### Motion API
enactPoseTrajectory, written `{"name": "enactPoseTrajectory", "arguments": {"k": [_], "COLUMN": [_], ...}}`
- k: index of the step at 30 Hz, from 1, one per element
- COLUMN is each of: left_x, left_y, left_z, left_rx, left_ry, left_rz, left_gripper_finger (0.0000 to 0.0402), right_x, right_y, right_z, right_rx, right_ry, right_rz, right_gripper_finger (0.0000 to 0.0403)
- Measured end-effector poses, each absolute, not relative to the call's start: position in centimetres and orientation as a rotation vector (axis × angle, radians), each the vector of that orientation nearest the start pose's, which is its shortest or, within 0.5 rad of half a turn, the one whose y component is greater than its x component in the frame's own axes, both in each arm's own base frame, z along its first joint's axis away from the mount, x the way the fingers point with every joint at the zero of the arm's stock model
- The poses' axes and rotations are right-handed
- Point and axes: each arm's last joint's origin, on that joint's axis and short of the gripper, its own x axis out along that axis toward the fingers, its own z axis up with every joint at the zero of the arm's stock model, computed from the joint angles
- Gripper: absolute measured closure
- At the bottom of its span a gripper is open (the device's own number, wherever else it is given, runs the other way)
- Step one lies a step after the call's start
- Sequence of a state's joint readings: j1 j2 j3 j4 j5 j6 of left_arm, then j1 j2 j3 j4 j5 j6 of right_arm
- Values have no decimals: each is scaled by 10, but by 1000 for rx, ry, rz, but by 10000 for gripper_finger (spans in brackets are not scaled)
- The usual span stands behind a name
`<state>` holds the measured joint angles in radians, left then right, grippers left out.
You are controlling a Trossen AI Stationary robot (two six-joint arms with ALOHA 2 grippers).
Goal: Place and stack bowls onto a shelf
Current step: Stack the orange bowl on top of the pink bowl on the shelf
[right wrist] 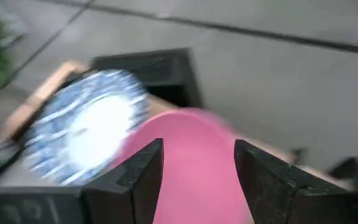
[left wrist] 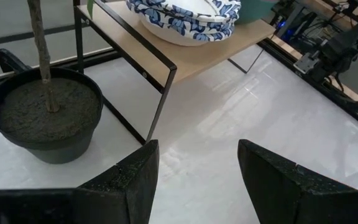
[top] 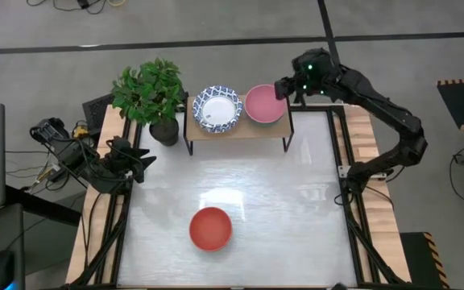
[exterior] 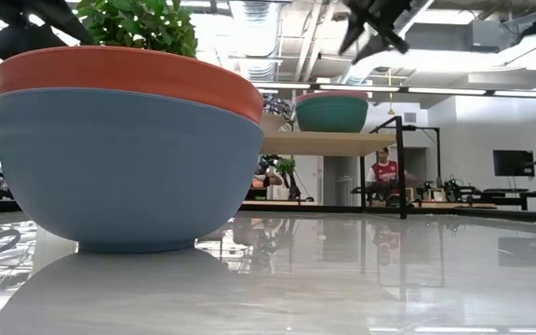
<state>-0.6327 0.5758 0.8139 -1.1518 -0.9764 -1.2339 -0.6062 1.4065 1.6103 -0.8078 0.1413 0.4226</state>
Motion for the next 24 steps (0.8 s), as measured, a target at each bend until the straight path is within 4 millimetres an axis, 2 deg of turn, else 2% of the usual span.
{"name": "enactPoseTrajectory", "arguments": {"k": [3, 8, 14, 18, 24], "left_x": [74, 74, 74, 74, 74], "left_y": [-24, -25, -26, -27, -27], "left_z": [297, 296, 295, 295, 294], "left_rx": [-529, -526, -523, -512, -466], "left_ry": [331, 358, 404, 436, 458], "left_rz": [626, 607, 575, 550, 531], "left_gripper_finger": [198, 198, 198, 198, 198], "right_x": [243, 265, 302, 327, 364], "right_y": [-145, -99, -40, -6, 45], "right_z": [417, 411, 389, 367, 320], "right_rx": [555, 574, 583, 581, 546], "right_ry": [479, 562, 660, 723, 826], "right_rz": [-738, -600, -510, -483, -468], "right_gripper_finger": [178, 181, 182, 182, 182]}}
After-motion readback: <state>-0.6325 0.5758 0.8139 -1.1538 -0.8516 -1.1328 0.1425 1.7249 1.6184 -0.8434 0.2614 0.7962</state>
